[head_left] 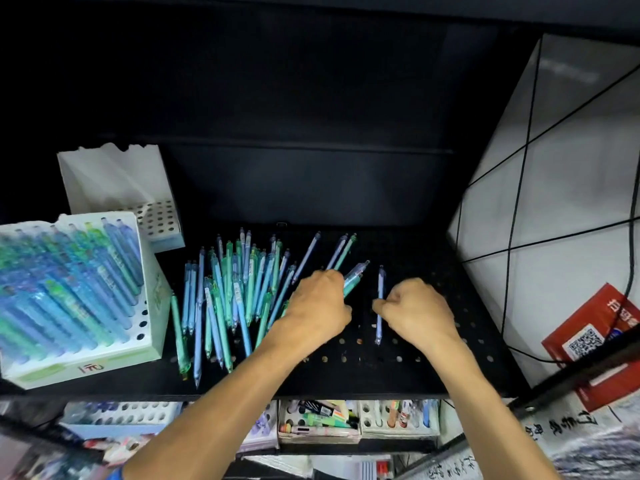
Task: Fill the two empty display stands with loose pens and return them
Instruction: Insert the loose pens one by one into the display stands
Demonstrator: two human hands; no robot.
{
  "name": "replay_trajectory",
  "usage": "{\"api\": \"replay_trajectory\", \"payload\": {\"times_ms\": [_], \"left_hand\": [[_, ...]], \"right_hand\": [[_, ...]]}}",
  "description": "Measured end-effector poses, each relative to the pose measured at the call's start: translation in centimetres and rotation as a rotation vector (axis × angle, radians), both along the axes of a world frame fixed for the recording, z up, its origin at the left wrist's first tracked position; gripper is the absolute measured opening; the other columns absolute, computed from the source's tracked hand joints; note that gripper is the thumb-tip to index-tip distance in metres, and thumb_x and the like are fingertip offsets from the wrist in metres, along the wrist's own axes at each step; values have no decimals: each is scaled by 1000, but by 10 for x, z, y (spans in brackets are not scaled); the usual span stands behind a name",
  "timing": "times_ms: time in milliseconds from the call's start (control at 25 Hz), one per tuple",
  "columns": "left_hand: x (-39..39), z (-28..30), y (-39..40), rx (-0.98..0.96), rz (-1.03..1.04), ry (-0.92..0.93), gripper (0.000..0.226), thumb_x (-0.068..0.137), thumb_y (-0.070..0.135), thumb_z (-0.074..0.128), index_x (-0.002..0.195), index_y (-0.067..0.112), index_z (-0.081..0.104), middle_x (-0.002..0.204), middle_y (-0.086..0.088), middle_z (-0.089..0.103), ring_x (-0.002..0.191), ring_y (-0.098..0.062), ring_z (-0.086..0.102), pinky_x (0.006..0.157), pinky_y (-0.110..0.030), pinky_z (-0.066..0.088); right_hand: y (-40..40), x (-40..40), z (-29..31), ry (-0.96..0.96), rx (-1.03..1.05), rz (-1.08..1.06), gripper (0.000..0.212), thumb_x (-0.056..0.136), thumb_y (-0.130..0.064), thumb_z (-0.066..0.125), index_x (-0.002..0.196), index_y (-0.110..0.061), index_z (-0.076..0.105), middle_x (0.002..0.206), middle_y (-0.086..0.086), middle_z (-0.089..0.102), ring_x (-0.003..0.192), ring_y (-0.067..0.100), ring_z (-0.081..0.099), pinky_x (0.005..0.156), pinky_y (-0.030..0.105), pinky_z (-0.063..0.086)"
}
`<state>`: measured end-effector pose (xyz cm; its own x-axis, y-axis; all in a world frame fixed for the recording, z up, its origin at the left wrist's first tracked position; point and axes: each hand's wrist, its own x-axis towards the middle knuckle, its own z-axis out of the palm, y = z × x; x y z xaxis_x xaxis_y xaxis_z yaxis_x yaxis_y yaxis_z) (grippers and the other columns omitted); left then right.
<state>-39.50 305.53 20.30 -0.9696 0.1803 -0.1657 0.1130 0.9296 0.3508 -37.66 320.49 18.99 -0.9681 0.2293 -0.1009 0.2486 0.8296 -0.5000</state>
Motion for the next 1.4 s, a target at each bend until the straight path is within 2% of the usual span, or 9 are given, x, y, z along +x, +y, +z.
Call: {"api": "replay_trajectory", "payload": {"times_ms": [120, 320, 480, 600, 680, 800, 920, 1120, 1400], "left_hand": [[-1, -3, 2, 45, -6, 47, 34, 93, 23, 67, 119, 6, 54, 120, -13, 61, 108, -30, 62, 83, -35, 52], [-8, -2, -5, 74, 46, -9, 46, 94, 31, 66, 128, 5, 50, 128, -13, 56, 115, -29, 58, 90, -35, 52], [-7, 1, -7, 44, 52, -8, 47, 94, 36, 65, 127, 5, 51, 130, -13, 55, 117, -30, 57, 92, -35, 51], [-8, 1, -11, 71, 47, 19, 34, 98, 34, 58, 116, 6, 55, 119, -13, 60, 108, -28, 60, 84, -34, 50], [-10, 3, -14, 258, 93, -13, 24, 99, 32, 53, 102, 8, 56, 96, -9, 67, 88, -21, 64, 73, -32, 51], [-13, 12, -13, 866, 339, -249, 9, 100, 24, 56, 96, 16, 54, 65, 1, 68, 58, -10, 56, 52, -25, 46], [-12, 17, -17, 1242, 541, -416, 14, 98, 23, 61, 98, 10, 65, 65, -3, 63, 52, -14, 51, 42, -23, 41], [-11, 7, -31, 1455, 615, -494, 51, 85, 47, 69, 110, 3, 65, 72, -11, 67, 53, -21, 64, 48, -27, 53], [-16, 13, -78, 1648, 714, -394, 28, 97, 30, 61, 77, 11, 58, 60, -4, 57, 45, -13, 51, 37, -19, 42]], "right_hand": [[4, 3, 0, 2, -145, -11, 33, 84, -35, 68, 65, -8, 67, 61, 5, 70, 61, 23, 67, 61, 34, 53], [5, 6, -5, 65, -236, 5, 30, 87, -37, 68, 65, -15, 68, 56, -4, 68, 47, 5, 59, 55, 27, 49], [7, 5, -8, 119, -434, 41, 30, 88, -33, 70, 64, -16, 69, 57, 2, 68, 62, 29, 65, 66, 45, 56], [4, 5, -9, 141, -475, 45, 30, 89, -30, 69, 62, -16, 68, 55, 3, 67, 53, 26, 60, 58, 41, 54], [-1, 6, -5, 153, -597, 34, 32, 91, -23, 68, 60, -14, 66, 52, 2, 63, 47, 14, 53, 43, 28, 44], [-19, 4, 11, 106, -739, 87, 25, 91, -20, 68, 69, -8, 69, 52, 0, 61, 46, 9, 50, 41, 21, 36], [-33, -5, 28, 50, -758, 172, 22, 91, -20, 66, 79, -2, 70, 53, -2, 61, 49, 9, 53, 44, 23, 41], [-56, -18, 42, -39, -565, 350, 21, 93, -25, 64, 74, -15, 66, 58, -2, 64, 51, 8, 54, 44, 21, 40], [-69, -27, 25, 38, -235, 284, 38, 95, -39, 58, 69, -13, 67, 59, 0, 66, 57, 15, 62, 59, 33, 54]]}}
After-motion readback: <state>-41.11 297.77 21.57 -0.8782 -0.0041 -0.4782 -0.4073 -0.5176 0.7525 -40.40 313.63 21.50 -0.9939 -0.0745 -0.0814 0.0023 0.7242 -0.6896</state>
